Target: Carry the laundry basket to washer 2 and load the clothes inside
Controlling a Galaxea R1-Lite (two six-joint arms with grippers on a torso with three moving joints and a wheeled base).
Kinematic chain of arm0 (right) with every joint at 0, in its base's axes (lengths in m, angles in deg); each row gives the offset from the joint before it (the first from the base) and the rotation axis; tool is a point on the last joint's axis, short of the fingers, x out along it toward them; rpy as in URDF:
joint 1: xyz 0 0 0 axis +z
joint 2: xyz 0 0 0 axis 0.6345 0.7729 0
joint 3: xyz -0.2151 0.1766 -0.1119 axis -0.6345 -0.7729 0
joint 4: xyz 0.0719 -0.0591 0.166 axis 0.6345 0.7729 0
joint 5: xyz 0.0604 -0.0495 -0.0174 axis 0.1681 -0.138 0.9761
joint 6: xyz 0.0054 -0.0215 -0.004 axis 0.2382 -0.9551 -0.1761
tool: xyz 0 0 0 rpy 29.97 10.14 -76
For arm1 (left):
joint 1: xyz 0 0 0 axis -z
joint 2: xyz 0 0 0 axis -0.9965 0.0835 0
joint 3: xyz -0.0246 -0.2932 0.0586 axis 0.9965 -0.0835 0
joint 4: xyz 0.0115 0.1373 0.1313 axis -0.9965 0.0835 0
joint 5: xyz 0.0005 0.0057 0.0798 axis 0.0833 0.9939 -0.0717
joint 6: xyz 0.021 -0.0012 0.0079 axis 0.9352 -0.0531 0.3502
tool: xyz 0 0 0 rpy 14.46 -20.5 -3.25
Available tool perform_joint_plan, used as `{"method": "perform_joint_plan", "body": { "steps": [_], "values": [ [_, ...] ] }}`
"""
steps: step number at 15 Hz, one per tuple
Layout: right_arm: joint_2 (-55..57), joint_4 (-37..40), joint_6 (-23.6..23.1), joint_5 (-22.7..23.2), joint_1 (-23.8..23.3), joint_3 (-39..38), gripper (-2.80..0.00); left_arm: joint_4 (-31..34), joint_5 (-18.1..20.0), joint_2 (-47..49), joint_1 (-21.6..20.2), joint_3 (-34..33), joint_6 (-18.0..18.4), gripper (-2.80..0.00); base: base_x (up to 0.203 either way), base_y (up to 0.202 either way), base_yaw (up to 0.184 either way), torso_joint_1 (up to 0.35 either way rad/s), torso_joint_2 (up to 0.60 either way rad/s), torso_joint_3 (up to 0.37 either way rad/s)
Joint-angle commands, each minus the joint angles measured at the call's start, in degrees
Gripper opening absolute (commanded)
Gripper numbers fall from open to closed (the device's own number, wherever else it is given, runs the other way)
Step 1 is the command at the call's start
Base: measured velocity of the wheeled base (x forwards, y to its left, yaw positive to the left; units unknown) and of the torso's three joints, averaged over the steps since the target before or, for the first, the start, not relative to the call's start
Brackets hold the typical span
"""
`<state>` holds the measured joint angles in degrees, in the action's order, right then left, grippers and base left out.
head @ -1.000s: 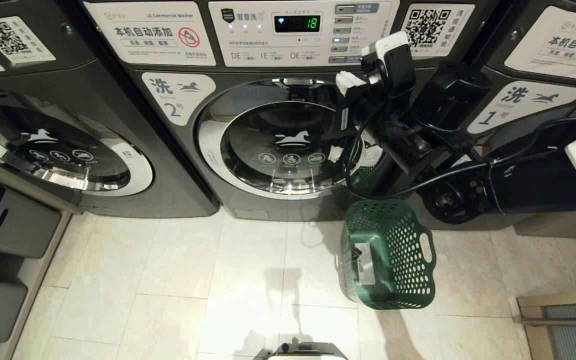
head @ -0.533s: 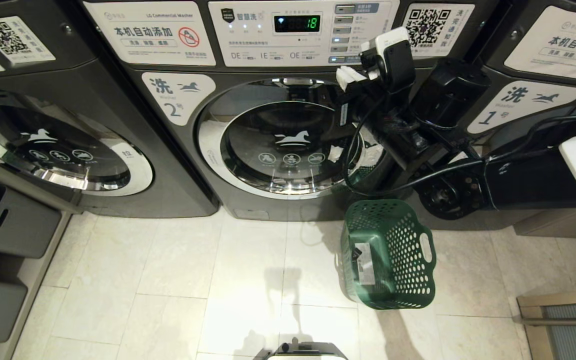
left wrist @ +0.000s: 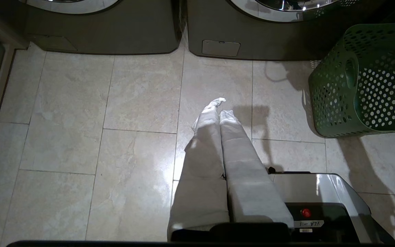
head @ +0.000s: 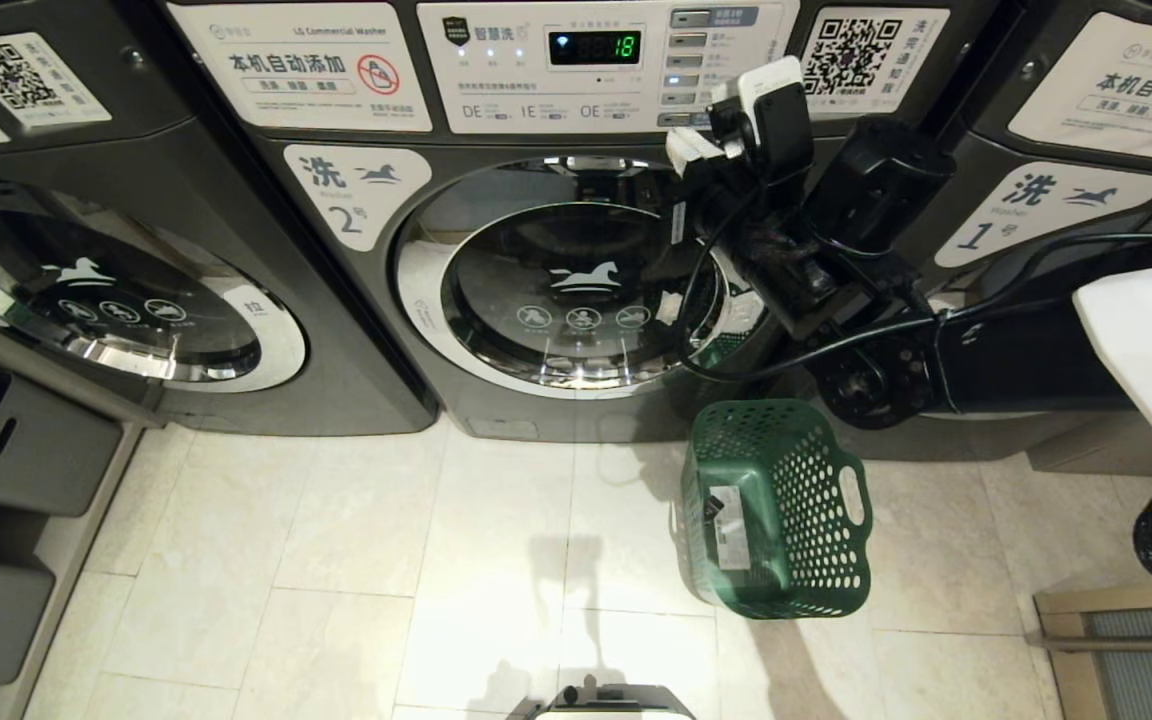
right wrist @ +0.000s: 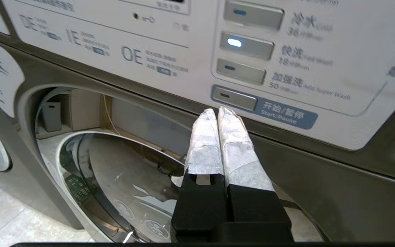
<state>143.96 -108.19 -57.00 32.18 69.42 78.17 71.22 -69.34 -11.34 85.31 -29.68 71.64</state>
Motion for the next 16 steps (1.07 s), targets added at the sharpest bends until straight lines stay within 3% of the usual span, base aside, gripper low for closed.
{"method": "perform_joint_plan", "body": {
  "steps": [1, 16],
  "values": [
    [1.55, -0.27, -0.10, -0.01, -0.15, 1.28, -2.80, 0.04, -0.01, -0.10, -0.01, 0.00, 0.04, -2.80, 0.000, 0.000, 0.000, 0.000, 0.00, 0.000],
    [3.08, 0.09, -0.37, -0.10, -1.39, 6.10, -2.80, 0.04, -0.01, -0.10, -0.01, 0.00, 0.04, -2.80, 0.000, 0.000, 0.000, 0.000, 0.00, 0.000]
  ]
}}
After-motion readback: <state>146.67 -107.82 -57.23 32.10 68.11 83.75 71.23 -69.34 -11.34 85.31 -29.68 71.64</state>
